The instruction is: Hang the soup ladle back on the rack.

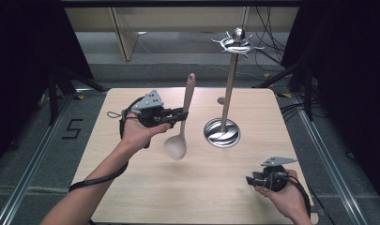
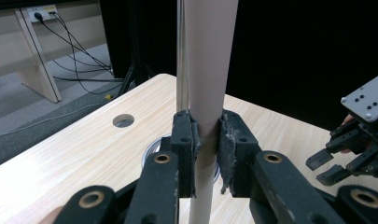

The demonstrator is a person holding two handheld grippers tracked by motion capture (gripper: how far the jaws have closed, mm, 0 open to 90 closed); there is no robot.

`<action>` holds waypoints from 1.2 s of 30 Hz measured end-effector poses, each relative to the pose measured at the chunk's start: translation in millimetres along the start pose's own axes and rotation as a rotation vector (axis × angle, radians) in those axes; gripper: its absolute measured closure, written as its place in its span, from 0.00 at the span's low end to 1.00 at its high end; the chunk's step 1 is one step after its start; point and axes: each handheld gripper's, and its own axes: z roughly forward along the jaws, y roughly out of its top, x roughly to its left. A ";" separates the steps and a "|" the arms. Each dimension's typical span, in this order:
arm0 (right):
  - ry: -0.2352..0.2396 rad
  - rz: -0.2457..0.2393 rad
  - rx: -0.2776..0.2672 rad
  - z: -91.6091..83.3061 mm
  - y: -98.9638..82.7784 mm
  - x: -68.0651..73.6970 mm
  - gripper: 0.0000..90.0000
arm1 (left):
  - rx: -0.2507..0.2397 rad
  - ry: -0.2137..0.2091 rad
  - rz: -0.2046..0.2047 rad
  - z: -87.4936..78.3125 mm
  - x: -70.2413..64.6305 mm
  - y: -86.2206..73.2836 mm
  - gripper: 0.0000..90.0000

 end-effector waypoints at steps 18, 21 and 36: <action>-0.002 -0.023 -0.012 0.8 -0.1 -2.1 0.69 | 0.001 -0.002 -0.001 10.0 1.2 17.9 0.85; -0.001 -0.020 -0.012 0.8 0.0 -2.2 0.69 | 0.004 -0.004 0.006 11.3 2.1 20.8 0.85; 0.005 -0.017 -0.040 1.5 -0.9 -3.0 0.69 | 0.008 -0.007 0.010 21.3 4.0 32.6 0.85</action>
